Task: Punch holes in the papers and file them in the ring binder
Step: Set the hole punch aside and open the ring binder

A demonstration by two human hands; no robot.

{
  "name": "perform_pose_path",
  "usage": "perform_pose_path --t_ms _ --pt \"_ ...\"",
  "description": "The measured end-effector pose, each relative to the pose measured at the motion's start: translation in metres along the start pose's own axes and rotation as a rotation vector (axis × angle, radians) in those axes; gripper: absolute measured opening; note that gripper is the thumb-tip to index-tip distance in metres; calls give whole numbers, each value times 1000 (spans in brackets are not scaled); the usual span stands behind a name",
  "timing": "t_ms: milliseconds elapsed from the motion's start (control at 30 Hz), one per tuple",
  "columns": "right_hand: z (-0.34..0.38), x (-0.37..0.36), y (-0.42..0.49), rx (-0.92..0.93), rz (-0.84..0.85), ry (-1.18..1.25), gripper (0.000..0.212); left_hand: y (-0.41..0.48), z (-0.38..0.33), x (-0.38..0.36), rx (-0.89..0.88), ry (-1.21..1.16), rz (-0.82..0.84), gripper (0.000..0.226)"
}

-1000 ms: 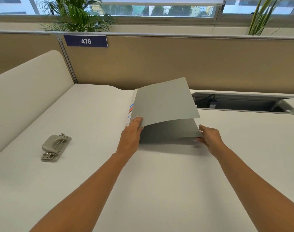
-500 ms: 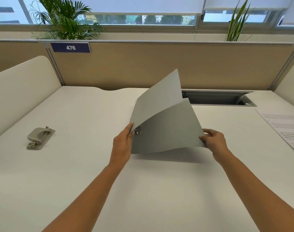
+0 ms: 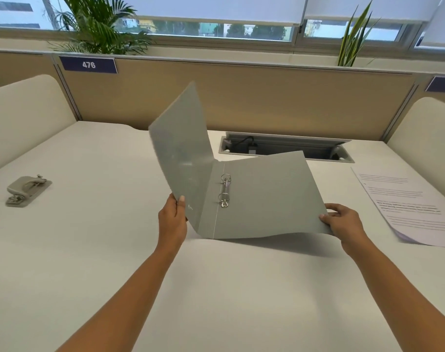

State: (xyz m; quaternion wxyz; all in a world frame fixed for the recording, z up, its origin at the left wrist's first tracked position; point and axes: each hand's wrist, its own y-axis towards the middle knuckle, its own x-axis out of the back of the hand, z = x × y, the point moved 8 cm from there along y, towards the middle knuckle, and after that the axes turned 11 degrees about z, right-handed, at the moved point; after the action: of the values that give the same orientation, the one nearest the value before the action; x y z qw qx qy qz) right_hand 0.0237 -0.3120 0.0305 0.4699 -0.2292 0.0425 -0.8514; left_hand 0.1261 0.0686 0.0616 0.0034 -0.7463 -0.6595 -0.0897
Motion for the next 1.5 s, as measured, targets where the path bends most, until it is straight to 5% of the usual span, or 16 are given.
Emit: perform_pose_path --t_ms 233,467,667,900,1100,1333,1500 --pt "-13 26 -3 -54 -44 -51 32 -7 9 19 26 63 -136 38" --pt "-13 34 -12 -61 -145 -165 37 -7 7 82 144 333 -534 97" --pt "-3 13 -19 -27 -163 -440 48 -2 3 94 185 582 -560 111" --pt "8 -47 -18 103 -54 -655 47 14 4 48 -28 1089 -207 75" --pt "16 -103 -14 258 98 -680 47 29 28 -2 70 1213 188 67" --pt "3 -108 -7 301 108 -771 51 29 58 -10 235 1161 314 68" --pt "9 -106 1 309 103 -774 48 28 56 -9 237 1140 250 61"
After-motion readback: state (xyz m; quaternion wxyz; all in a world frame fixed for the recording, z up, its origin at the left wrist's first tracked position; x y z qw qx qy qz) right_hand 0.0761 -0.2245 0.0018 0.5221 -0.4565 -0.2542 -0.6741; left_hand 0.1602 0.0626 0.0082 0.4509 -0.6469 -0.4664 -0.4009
